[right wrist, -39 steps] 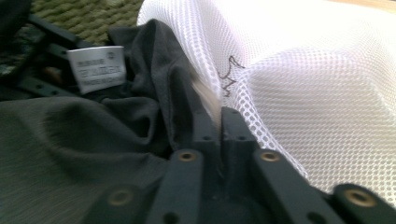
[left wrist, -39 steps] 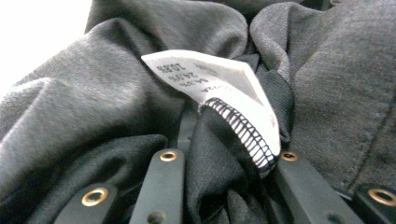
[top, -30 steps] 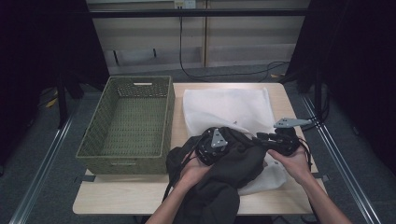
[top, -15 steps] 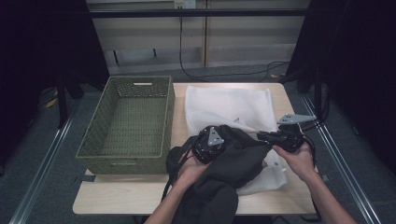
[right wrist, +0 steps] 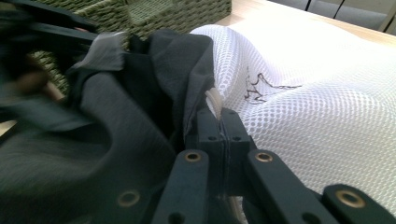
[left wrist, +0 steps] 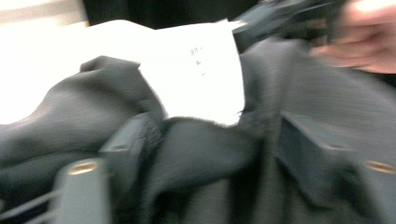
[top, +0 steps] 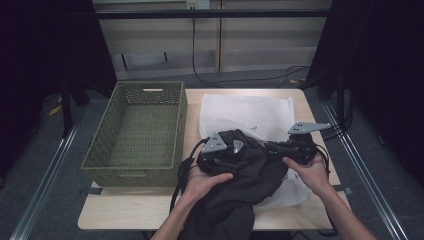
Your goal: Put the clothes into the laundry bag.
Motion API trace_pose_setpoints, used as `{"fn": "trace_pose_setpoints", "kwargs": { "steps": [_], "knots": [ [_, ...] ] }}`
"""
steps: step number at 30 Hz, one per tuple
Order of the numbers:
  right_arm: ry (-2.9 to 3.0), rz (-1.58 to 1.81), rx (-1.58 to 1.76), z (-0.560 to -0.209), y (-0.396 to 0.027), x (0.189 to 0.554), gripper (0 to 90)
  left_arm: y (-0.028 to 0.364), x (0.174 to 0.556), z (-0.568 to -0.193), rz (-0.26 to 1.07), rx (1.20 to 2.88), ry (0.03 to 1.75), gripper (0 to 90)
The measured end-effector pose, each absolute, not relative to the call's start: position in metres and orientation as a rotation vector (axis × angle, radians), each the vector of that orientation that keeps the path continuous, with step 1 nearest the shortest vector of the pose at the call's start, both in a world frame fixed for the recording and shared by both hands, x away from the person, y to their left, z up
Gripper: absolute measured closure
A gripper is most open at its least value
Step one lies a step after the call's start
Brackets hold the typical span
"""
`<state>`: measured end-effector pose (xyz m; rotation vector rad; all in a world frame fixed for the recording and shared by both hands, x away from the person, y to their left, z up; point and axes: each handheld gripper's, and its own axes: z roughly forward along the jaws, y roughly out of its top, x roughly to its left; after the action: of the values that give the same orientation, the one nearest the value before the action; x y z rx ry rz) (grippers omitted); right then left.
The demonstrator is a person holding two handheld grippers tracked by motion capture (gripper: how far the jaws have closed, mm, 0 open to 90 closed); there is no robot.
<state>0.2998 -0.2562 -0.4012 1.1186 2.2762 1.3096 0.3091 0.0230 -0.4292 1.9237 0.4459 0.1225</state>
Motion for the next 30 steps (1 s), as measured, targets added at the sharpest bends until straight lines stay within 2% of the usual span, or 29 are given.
{"fn": "trace_pose_setpoints", "kwargs": {
  "steps": [3, 5, 7, 11, 13, 17, 19, 20, 21, 23, 24, 25, 26, 27, 28, 30],
  "knots": [
    [2.274, 1.316, 1.126, -0.403, -0.257, 0.301, 89.2, 0.023, 0.295, -0.421, 0.137, 1.906, 0.411, 17.8],
    [2.273, 1.322, 1.125, -0.403, -0.258, 0.302, 89.2, 0.021, 0.288, -0.418, 0.128, 1.9, 0.383, 10.0],
    [2.271, 1.32, 1.133, -0.404, -0.258, 0.302, 89.1, 0.016, 0.283, -0.418, 0.14, 1.908, 0.348, 8.0],
    [2.269, 1.32, 1.141, -0.405, -0.26, 0.303, 89.1, -0.009, 0.285, -0.435, 0.116, 2.027, 0.308, 0.0],
    [2.264, 1.319, 1.148, -0.405, -0.26, 0.303, 89.2, -0.022, 0.287, -0.448, 0.1, 2.1, 0.291, 0.0],
    [2.265, 1.316, 1.144, -0.405, -0.262, 0.303, 89.2, -0.036, 0.283, -0.47, 0.172, 2.217, 0.247, 0.0],
    [2.262, 1.32, 1.147, -0.405, -0.263, 0.303, 89.2, -0.042, 0.281, -0.479, 0.258, 2.306, 0.226, 0.3],
    [2.262, 1.32, 1.147, -0.405, -0.263, 0.303, 89.2, -0.042, 0.281, -0.479, 0.258, 2.306, 0.226, 4.1],
    [2.263, 1.32, 1.147, -0.404, -0.263, 0.303, 89.2, -0.044, 0.28, -0.479, 0.307, 2.323, 0.226, 4.1],
    [2.266, 1.313, 1.141, -0.404, -0.263, 0.301, 89.2, -0.046, 0.278, -0.479, 0.367, 2.351, 0.244, 13.8],
    [2.265, 1.311, 1.14, -0.403, -0.263, 0.3, 89.2, -0.045, 0.279, -0.478, 0.392, 2.338, 0.275, 21.1],
    [2.263, 1.307, 1.139, -0.401, -0.264, 0.297, 89.2, -0.043, 0.28, -0.478, 0.399, 2.332, 0.288, 35.2],
    [2.263, 1.307, 1.139, -0.401, -0.264, 0.297, 89.2, -0.042, 0.28, -0.478, 0.436, 2.318, 0.307, 35.2],
    [2.257, 1.311, 1.14, -0.4, -0.266, 0.296, 89.2, -0.041, 0.28, -0.475, 0.451, 2.319, 0.334, 48.9],
    [2.257, 1.311, 1.14, -0.4, -0.266, 0.296, 89.2, -0.04, 0.281, -0.474, 0.467, 2.313, 0.343, 48.9],
    [2.252, 1.315, 1.148, -0.4, -0.269, 0.296, 89.2, -0.034, 0.286, -0.47, 0.479, 2.277, 0.398, 55.1]
  ]
}}
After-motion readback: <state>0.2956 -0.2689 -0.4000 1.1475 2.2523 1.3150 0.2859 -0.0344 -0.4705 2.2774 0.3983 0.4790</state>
